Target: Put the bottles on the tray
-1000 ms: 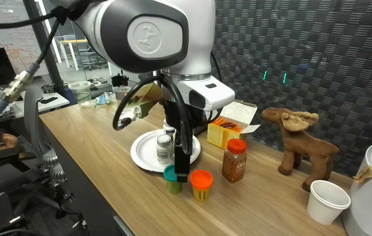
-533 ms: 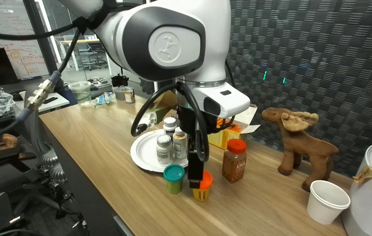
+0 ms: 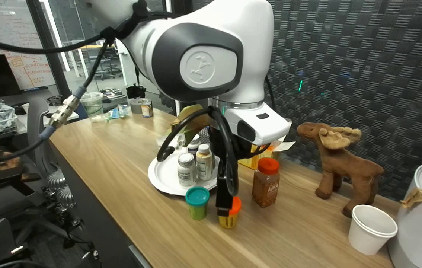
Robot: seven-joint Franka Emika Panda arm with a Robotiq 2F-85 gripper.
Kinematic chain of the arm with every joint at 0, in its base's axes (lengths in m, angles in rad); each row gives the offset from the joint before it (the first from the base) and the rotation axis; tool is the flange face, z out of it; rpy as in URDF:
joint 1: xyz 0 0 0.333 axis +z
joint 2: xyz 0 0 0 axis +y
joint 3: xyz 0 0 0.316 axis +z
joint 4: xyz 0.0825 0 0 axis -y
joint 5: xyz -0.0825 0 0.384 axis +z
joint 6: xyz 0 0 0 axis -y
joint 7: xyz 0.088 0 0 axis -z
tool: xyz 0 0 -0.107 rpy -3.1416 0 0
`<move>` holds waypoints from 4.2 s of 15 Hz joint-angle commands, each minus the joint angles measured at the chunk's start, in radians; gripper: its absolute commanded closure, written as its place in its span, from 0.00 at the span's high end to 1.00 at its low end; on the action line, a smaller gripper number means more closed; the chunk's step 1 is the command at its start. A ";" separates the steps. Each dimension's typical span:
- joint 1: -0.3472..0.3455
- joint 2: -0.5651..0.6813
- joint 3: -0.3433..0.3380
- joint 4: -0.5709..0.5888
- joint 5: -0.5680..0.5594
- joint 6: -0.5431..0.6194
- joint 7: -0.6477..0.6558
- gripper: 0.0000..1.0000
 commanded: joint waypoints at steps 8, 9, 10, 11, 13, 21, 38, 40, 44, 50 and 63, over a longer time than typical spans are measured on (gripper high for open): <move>-0.006 0.013 -0.023 0.013 0.023 0.000 0.000 0.51; -0.006 0.012 -0.022 0.013 0.024 0.002 -0.001 0.42; -0.007 0.010 -0.021 0.011 0.027 0.004 -0.003 0.35; -0.007 0.002 -0.020 0.006 0.029 0.006 -0.006 0.29; -0.008 -0.029 -0.020 -0.013 0.032 0.008 -0.013 0.29; 0.039 -0.363 0.008 -0.166 -0.146 -0.037 0.036 0.29; 0.194 -0.259 0.296 -0.095 -0.231 -0.151 -0.180 0.29; 0.206 -0.205 0.291 -0.065 -0.254 -0.115 -0.199 0.29; 0.223 -0.116 0.278 0.003 -0.268 -0.090 -0.235 0.29; 0.231 -0.029 0.260 0.080 -0.254 -0.094 -0.288 0.29; 0.232 0.064 0.219 0.167 -0.243 -0.093 -0.311 0.29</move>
